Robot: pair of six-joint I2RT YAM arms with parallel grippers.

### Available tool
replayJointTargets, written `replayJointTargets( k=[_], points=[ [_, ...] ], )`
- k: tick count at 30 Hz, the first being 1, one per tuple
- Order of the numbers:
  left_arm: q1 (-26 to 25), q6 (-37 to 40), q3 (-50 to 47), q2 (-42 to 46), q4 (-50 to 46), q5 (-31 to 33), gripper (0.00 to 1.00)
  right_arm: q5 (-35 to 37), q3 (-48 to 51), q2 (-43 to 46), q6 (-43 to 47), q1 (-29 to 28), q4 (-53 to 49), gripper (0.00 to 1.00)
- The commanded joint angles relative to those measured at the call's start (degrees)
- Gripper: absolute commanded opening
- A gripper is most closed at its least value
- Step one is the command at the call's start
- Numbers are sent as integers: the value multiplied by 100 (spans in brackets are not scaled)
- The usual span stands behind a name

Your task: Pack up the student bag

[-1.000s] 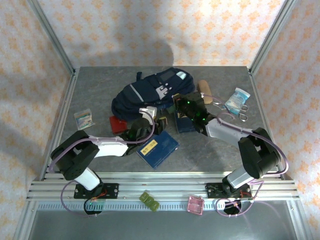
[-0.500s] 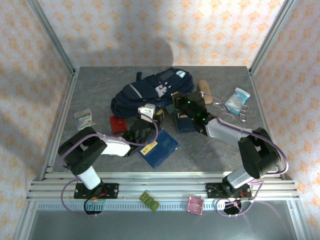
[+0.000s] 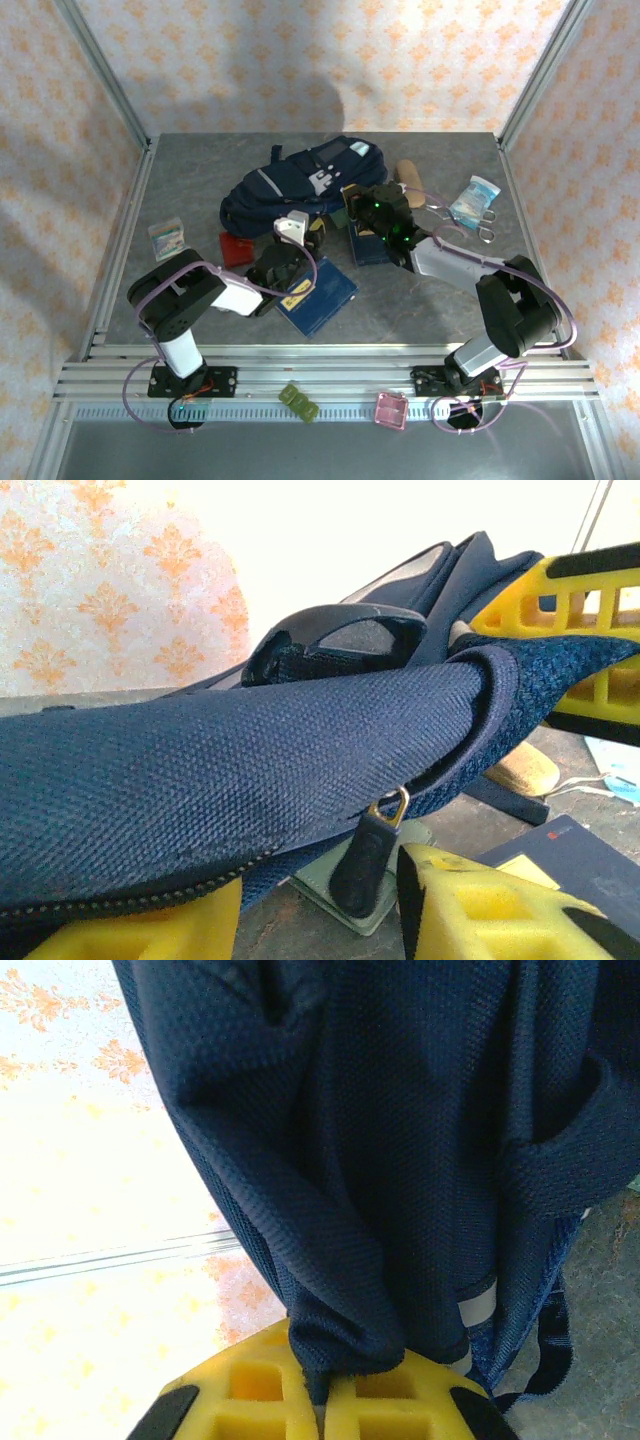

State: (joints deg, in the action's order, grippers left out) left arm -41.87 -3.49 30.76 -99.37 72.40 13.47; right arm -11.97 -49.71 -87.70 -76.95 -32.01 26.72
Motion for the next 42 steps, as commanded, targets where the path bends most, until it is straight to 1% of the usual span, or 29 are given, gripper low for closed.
replayJointTargets(
  k=[1, 3, 4, 6, 8, 10, 15, 20, 23, 24, 25, 26, 27, 29, 32, 34, 36, 38, 39, 41, 42],
  points=[
    [3, 9, 361, 3, 418, -213, 30, -359, -110, 8, -52, -148, 393, 0],
    [2, -55, 365, 14, 392, -223, 29, -359, -96, -5, -57, -148, 389, 0],
    [3, -62, 337, 31, 427, -275, 18, -358, -85, -15, -50, -148, 395, 0],
    [3, -157, 272, 70, 434, -271, 8, -359, -69, -29, -63, -148, 405, 0],
    [-3, -240, 190, 134, 415, -227, 7, -359, -65, -38, -55, -148, 402, 0],
    [-6, -328, 46, 250, 353, -230, 0, -320, -56, -42, -46, -148, 398, 0],
    [-6, -617, -288, 607, -267, -221, 0, -166, -143, -42, 108, -133, 261, 0],
    [1, -1038, -676, 1046, -977, -162, 0, 59, -135, -36, 230, 20, 211, 0],
    [3, -1184, -840, 1312, -1406, -119, 0, 44, -153, -61, 259, 122, 197, 0],
    [3, -1191, -867, 1395, -1490, -196, 0, 12, -166, -64, 259, 133, 218, 0],
    [3, -1174, -858, 1456, -1566, -350, 7, -18, -185, -83, 266, 134, 211, 0],
    [3, -1156, -810, 1481, -1642, -530, 22, -62, -215, -102, 268, 134, 211, 0],
    [-5, -1154, -730, 1486, -1721, -715, 33, -105, -229, -132, 265, 134, 222, 0],
    [-31, -1163, -636, 1429, -1634, -993, 40, -163, -249, -173, 238, 117, 267, 0],
    [-237, -1110, -625, 1221, -1091, -1069, 43, -184, -269, -220, 207, 73, 324, 0],
    [-447, -994, -543, 1070, -982, -858, 43, -213, -308, -243, 179, 48, 342, 0],
    [-544, -970, -446, 921, -1029, -591, 43, -298, -370, -278, 167, 46, 350, 0],
    [-529, -1087, -457, 832, -1026, -173, 42, -358, -442, -260, 192, 46, 333, 0],
    [-479, -1053, -525, 824, -927, -64, 41, -375, -459, -236, 207, 46, 303, 0],
    [-304, -1066, -588, 897, -938, -156, 41, -346, -448, -180, 220, 46, 246, 0],
    [-214, -1043, -581, 943, -979, -337, 43, -333, -414, -156, 215, 45, 261, 0]
  ],
)
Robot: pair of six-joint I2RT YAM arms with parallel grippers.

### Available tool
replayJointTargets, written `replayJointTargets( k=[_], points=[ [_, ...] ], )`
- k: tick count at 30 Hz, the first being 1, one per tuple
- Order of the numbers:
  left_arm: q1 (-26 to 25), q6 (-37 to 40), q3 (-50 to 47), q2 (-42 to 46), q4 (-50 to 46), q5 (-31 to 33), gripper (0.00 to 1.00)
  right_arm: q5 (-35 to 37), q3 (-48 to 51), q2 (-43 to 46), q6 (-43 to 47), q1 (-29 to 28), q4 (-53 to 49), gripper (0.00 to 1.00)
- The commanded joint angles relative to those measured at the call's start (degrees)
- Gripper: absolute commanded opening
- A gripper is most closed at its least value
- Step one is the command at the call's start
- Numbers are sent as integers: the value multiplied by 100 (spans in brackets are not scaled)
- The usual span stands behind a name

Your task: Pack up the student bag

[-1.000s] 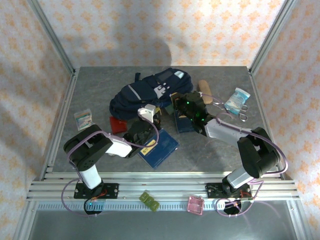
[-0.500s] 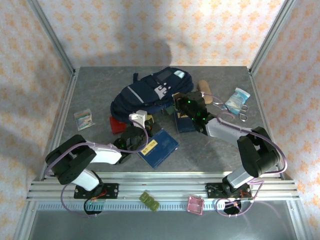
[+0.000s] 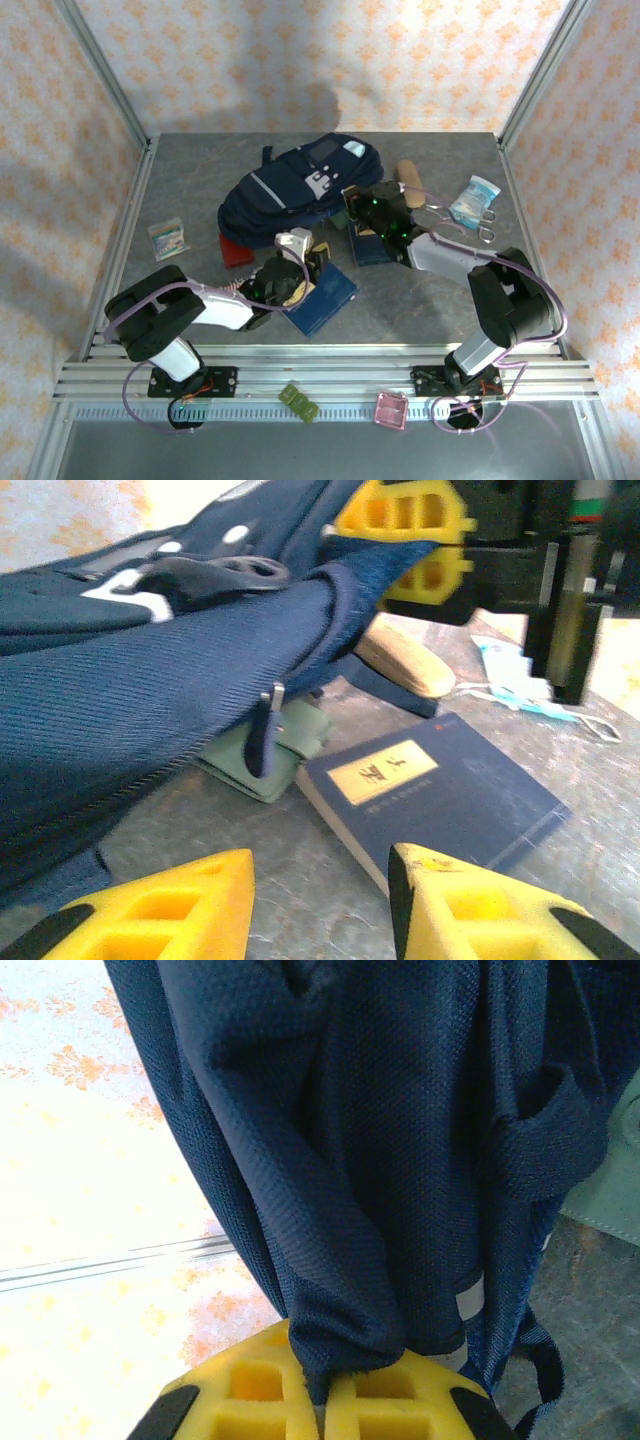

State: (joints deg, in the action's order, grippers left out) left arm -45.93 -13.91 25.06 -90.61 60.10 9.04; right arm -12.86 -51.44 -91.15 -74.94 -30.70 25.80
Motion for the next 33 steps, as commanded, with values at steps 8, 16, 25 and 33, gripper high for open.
replayJointTargets(
  k=[8, 16, 25, 33],
  points=[
    [215, 699, 67, -537, 1586, -257, 54, -348, -260, 203, -86, -186, 480, 0],
    [160, 1118, 532, -1248, 2212, 433, 57, -436, -296, 158, -126, -270, 513, 0],
    [212, 1488, 708, -1510, 2810, 875, 63, -489, -192, 238, -211, -323, 597, 0],
    [443, 1461, 884, -1548, 2762, 587, 34, -550, -130, 314, -218, -332, 613, 0]
  ],
)
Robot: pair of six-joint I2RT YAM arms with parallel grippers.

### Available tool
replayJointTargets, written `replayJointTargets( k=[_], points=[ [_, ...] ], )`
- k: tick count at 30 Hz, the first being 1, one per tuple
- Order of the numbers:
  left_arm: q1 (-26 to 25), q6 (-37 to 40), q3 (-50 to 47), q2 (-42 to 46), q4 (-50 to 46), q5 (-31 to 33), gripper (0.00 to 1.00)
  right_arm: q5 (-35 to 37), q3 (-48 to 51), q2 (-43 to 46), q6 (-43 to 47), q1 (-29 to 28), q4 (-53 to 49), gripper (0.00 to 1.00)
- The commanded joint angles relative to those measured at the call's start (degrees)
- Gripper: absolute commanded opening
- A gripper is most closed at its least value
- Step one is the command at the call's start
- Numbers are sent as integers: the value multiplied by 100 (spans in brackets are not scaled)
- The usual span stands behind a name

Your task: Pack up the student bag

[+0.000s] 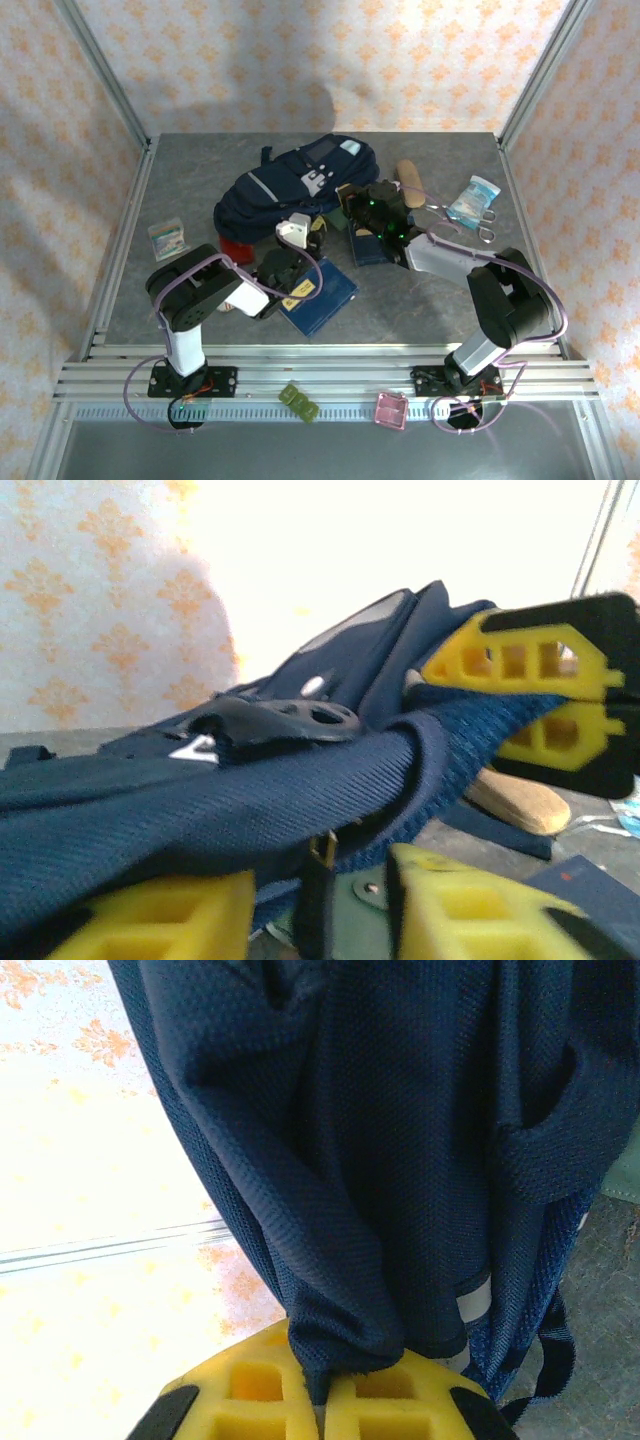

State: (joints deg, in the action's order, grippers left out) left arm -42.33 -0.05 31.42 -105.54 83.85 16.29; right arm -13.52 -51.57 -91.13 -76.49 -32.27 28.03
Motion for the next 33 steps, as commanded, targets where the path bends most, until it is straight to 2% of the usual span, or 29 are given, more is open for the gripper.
replayJointTargets(
  k=[1, 4, 7, 10, 15, 20, 25, 33],
  points=[
    [109, 85, 288, -53, 331, -142, 34, -493, -103, 324, -62, -181, 396, 0],
    [154, 76, 371, -46, 205, -298, 27, -454, -56, 356, -84, -175, 403, 0],
    [163, 72, 391, -5, 65, -439, 9, -415, -46, 363, -70, -183, 404, 0],
    [163, -1, 277, 99, -23, -490, 0, -337, -46, 356, -43, -174, 396, 0],
    [176, -307, -220, 504, -315, -472, 0, -89, -104, 350, 111, -92, 260, 0],
    [214, -647, -593, 1241, -1655, -492, 0, 75, -38, 354, 151, 220, 220, 0],
    [229, -875, -868, 1891, -2578, -472, 0, 340, -3, 366, 400, 461, 119, 0],
    [392, -1233, -760, 2658, -4366, -641, 0, 372, -58, 139, 742, 942, -169, 0]
  ],
)
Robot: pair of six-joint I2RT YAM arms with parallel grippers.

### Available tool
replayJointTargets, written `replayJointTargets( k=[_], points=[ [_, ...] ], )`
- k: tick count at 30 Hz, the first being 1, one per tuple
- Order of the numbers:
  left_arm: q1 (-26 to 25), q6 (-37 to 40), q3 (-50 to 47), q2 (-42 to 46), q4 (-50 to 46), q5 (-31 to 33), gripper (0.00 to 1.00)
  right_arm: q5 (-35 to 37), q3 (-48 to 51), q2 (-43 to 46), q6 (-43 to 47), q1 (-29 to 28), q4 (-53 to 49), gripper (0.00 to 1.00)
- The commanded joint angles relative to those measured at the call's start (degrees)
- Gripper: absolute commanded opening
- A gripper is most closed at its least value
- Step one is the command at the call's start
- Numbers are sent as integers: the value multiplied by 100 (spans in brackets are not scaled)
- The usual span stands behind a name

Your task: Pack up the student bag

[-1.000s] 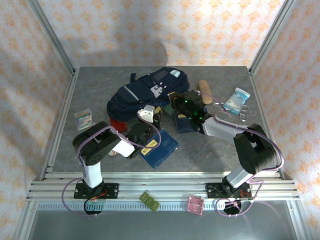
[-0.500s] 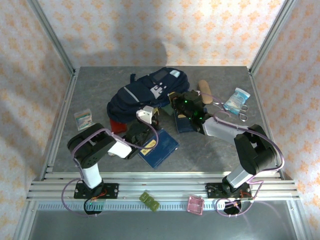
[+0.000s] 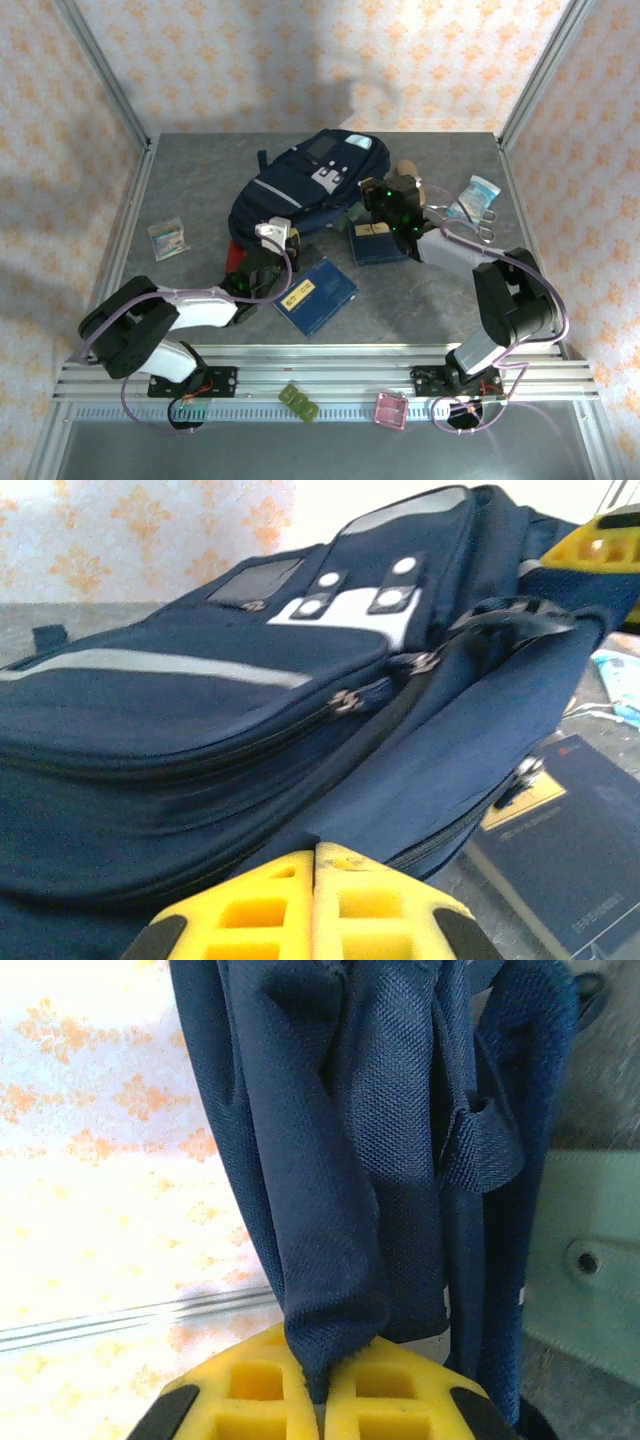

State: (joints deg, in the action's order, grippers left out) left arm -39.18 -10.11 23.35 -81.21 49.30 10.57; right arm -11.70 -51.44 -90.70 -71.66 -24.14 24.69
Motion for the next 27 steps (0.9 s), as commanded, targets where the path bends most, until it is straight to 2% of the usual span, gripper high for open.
replayJointTargets(
  k=[1, 3, 5, 7, 10, 14, 16, 21, 24, 26, 27],
  points=[
    [78, -205, 62, 306, -1051, -200, 0, 102, -115, 26, 268, 190, 107, 0],
    [77, -269, 112, 426, -1289, -388, 0, -88, -171, -44, 295, 243, 105, 0],
    [79, -477, 122, 514, -1353, -450, 27, -256, -199, -104, 313, 234, 123, 0],
    [78, -647, 38, 510, -1169, -416, 34, -417, -224, -149, 325, 234, 68, 0],
    [92, -830, 159, 315, -1262, 11, 34, -593, -155, -144, 345, 233, 32, 0],
    [247, -846, 896, -339, -2090, 437, 28, -759, 55, 18, 308, 220, -13, 0],
    [444, -803, 1268, -752, -2349, 416, 25, -829, 177, 177, 269, 187, -21, 0],
    [969, -614, 1920, -1420, -2483, 763, 25, -785, 518, 599, 197, -176, -201, 0],
    [1334, -526, 2294, -1589, -2568, 612, 25, -1015, 560, 581, 283, -349, -377, 15],
    [1445, -413, 2450, -1585, -2624, 593, 26, -1303, 374, 449, 554, -363, -778, 32],
    [1466, -364, 2487, -1558, -2651, 578, 26, -1354, 252, 401, 773, -363, -1073, 37]
  ],
)
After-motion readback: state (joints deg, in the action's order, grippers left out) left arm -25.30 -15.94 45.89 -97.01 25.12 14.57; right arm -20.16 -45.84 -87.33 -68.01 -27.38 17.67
